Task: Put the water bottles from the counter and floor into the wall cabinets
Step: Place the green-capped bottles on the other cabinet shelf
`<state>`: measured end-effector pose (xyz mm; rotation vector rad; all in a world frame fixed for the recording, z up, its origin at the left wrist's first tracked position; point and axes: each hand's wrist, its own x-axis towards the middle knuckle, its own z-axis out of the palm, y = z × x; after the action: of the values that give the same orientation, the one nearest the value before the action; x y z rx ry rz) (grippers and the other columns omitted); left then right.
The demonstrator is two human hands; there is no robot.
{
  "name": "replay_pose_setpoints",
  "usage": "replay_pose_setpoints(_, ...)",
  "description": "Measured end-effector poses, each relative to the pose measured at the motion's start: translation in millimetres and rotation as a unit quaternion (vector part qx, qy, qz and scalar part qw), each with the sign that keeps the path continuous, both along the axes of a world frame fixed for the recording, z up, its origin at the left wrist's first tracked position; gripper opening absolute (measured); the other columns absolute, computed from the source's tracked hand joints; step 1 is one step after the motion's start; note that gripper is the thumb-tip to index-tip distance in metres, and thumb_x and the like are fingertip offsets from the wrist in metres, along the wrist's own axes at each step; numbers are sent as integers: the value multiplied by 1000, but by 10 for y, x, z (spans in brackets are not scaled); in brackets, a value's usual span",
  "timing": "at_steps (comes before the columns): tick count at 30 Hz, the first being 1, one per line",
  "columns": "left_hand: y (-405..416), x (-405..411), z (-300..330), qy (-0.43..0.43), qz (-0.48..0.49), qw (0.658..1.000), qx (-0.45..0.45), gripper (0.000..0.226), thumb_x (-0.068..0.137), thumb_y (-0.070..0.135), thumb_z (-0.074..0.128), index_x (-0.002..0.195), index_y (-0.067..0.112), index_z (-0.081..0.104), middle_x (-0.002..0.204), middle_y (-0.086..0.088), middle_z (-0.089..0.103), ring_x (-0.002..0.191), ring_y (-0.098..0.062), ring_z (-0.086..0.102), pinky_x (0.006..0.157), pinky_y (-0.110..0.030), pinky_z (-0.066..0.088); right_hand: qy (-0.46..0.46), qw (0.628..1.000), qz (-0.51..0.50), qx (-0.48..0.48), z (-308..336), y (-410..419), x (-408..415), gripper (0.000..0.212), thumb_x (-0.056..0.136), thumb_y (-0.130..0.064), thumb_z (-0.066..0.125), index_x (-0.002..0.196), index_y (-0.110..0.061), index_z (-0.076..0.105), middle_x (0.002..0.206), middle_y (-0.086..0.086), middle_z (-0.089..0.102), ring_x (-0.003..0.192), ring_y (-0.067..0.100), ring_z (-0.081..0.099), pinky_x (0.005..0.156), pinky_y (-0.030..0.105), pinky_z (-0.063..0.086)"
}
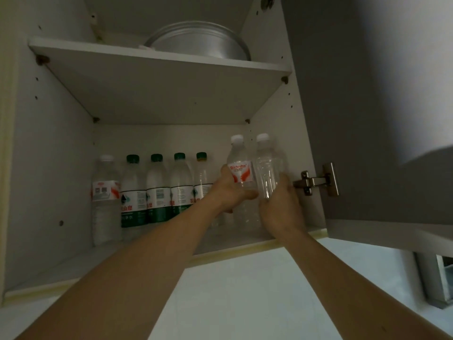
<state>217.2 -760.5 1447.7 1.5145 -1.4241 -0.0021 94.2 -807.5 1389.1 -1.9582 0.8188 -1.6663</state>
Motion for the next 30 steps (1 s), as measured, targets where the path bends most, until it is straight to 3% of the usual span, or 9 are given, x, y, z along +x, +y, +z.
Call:
replay_pose_setpoints(4,68,-25,-37,5,35,999,-26,66,77,15,83,122,23,35,106,3,59,92,-11,60,67,-24,49,23,999,-34,-19,-26,22,-5,72,91,-10,68,149,-19,27,140,15,44,121,34,52,94,45,52)
replay_pose_setpoints(7,218,26,-39,11,27,999,-30,66,75,11,83,129,16,44,111,-3,65,99,-19,66,81,-36,58,10,999,-25,-30,-41,35,-22,72,87,-15,75,145,-21,33,137,14,47,120,32,53,94,42,51)
replay_pose_setpoints(9,387,77,-31,7,34,999,-28,65,75,8,82,130,16,48,112,-6,67,102,-21,67,87,-40,58,12,999,-8,-31,-45,48,-31,71,85,-17,78,142,-23,36,134,12,50,120,33,54,97,48,52)
replay_pose_setpoints(13,790,232,-4,-27,66,997,-16,45,75,10,83,110,23,59,97,2,69,87,-9,69,75,-28,55,14,1000,8,-26,-25,119,-63,69,85,-15,78,140,-23,38,131,11,54,119,32,55,97,52,52)
replay_pose_setpoints(15,975,338,14,-30,88,996,-8,43,75,10,82,108,25,58,98,2,68,88,-10,67,72,-26,52,17,999,14,-26,-20,146,-80,67,86,-15,77,140,-23,38,127,10,59,117,32,58,95,51,53)
replay_pose_setpoints(21,1433,609,32,-18,166,986,8,56,76,14,83,123,18,54,112,-4,66,102,-22,65,92,-46,55,23,999,21,-23,-15,198,-98,62,88,-18,75,139,-21,40,122,9,63,111,31,62,92,47,55)
replay_pose_setpoints(26,1566,706,2,-40,210,977,-5,65,75,18,86,127,19,48,117,-3,62,110,-24,62,100,-47,52,26,999,17,-25,-14,205,-84,60,87,-17,76,137,-18,43,119,9,64,105,30,63,89,43,54)
replay_pose_setpoints(30,1552,591,7,-128,310,941,-50,100,74,29,87,148,20,21,147,-13,33,130,-35,44,106,-54,44,31,999,14,-22,4,238,-90,59,88,-18,75,137,-18,43,122,9,63,112,32,61,95,50,53)
